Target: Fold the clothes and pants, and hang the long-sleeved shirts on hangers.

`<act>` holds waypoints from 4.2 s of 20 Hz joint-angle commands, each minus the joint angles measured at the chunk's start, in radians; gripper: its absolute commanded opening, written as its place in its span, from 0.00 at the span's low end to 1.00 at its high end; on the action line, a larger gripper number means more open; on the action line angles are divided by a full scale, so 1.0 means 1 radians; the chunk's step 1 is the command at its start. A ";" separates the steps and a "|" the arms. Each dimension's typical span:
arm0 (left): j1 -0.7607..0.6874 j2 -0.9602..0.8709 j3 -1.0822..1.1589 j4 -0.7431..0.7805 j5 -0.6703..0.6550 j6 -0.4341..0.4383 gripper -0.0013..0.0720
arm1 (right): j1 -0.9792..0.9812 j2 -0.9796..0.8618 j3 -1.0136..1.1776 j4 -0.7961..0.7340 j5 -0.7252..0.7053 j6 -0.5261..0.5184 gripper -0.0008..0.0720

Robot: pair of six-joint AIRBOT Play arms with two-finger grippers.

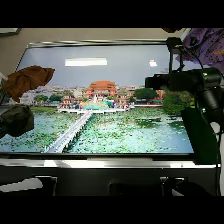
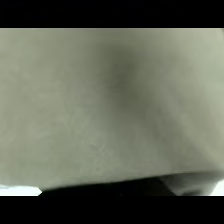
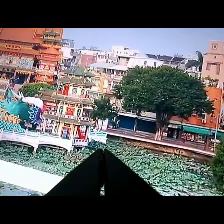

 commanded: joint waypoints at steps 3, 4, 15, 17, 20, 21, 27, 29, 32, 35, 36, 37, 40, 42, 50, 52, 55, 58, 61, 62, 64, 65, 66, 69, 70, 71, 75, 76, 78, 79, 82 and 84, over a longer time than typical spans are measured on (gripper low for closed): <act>-0.264 0.085 0.004 -0.179 -0.213 -0.001 0.04 | 0.001 0.023 0.001 0.002 -0.129 0.000 0.05; -0.360 0.113 0.003 -0.219 -0.234 -0.007 0.04 | 0.001 0.033 0.001 -0.001 -0.153 0.000 0.05; -1.357 -0.015 0.004 -0.401 0.164 -0.414 0.15 | 0.001 0.072 -0.031 -0.135 -0.422 -0.235 0.22; -1.341 -0.024 0.008 -0.436 0.152 -0.411 0.64 | -0.002 0.073 -0.081 -0.137 -0.371 -0.235 0.45; -1.181 0.065 0.050 -0.435 -0.017 -0.223 0.76 | -0.087 0.074 -0.175 -0.065 -0.286 -0.229 0.42; -1.104 0.112 0.064 -0.430 -0.072 -0.154 0.76 | -0.142 0.074 -0.211 0.004 -0.242 -0.220 0.42; -0.687 0.278 0.072 -0.430 -0.151 -0.026 0.76 | -0.271 -0.097 -0.404 0.635 -0.143 -0.260 0.70; -0.608 0.277 0.071 -0.429 -0.173 -0.025 0.76 | -0.202 -0.170 -0.417 0.663 -0.138 -0.293 0.68; -0.534 0.277 0.071 -0.429 -0.184 -0.025 0.76 | -0.098 -0.247 -0.418 0.694 -0.077 -0.295 0.68; -0.508 0.277 0.071 -0.428 -0.183 -0.026 0.76 | -0.014 -0.302 -0.418 0.736 -0.012 -0.287 0.68; -0.505 0.277 0.071 -0.429 -0.184 -0.026 0.76 | 0.009 -0.316 -0.418 0.747 0.011 -0.284 0.67; -0.505 0.277 0.071 -0.429 -0.183 -0.026 0.76 | 0.029 -0.327 -0.418 0.752 0.031 -0.276 0.67; -0.505 0.277 0.071 -0.429 -0.183 -0.026 0.76 | 0.066 -0.354 -0.418 0.758 0.090 -0.254 0.67; -0.505 0.277 0.071 -0.429 -0.184 -0.026 0.76 | 0.075 -0.359 -0.418 0.764 0.124 -0.245 0.54; -0.542 0.131 0.043 -0.445 -0.263 0.032 0.72 | 0.057 -0.271 -0.416 0.708 0.138 -0.219 0.04; -0.579 0.059 0.042 -0.463 -0.260 0.073 0.72 | 0.058 -0.240 -0.416 0.700 0.123 -0.216 0.05; -0.644 -0.031 0.042 -0.531 -0.228 0.150 0.72 | 0.058 -0.220 -0.416 0.699 0.091 -0.215 0.05; -0.703 -0.093 0.042 -0.537 -0.187 0.161 0.73 | 0.058 -0.220 -0.416 0.699 0.061 -0.209 0.05; -0.739 -0.140 0.042 -0.537 -0.168 0.161 0.72 | 0.058 -0.210 -0.416 0.699 0.051 -0.208 0.05; -0.748 -0.152 0.042 -0.537 -0.164 0.161 0.73 | 0.058 -0.200 -0.416 0.699 0.053 -0.208 0.05; -0.761 -0.171 0.042 -0.537 -0.144 0.161 0.68 | 0.058 -0.175 -0.416 0.699 0.059 -0.204 0.05; -0.761 -0.175 0.042 -0.537 -0.138 0.161 0.48 | 0.058 -0.162 -0.416 0.699 0.060 -0.201 0.05; -0.760 -0.175 0.042 -0.537 -0.137 0.161 0.18 | 0.058 -0.149 -0.416 0.697 0.060 -0.194 0.05; -0.753 -0.163 0.069 -0.537 -0.169 0.169 0.04 | 0.057 -0.099 -0.415 0.674 0.085 -0.174 0.05; -0.744 -0.144 0.100 -0.532 -0.193 0.181 0.04 | 0.056 -0.077 -0.406 0.646 0.096 -0.148 0.04; -0.732 -0.117 0.140 -0.517 -0.208 0.183 0.04 | 0.056 -0.059 -0.381 0.596 0.095 -0.118 0.04; -0.649 0.046 0.433 -0.348 -0.263 0.129 0.04 | 0.056 0.015 -0.136 0.274 0.054 0.017 0.04; -0.625 0.086 0.523 -0.314 -0.278 0.119 0.04 | 0.056 0.034 -0.059 0.201 0.034 0.036 0.04; -0.577 0.172 0.700 -0.272 -0.303 0.119 0.04 | 0.057 0.087 0.103 0.060 -0.014 0.058 0.04; -0.555 0.219 0.776 -0.250 -0.311 0.119 0.04 | 0.057 0.118 0.167 0.001 -0.035 0.067 0.04; -0.505 0.376 0.888 -0.173 -0.315 0.091 0.04 | 0.057 0.251 0.306 -0.161 -0.092 0.099 0.05; -0.488 0.482 0.888 -0.103 -0.338 0.040 0.04 | 0.057 0.359 0.328 -0.213 -0.113 0.099 0.05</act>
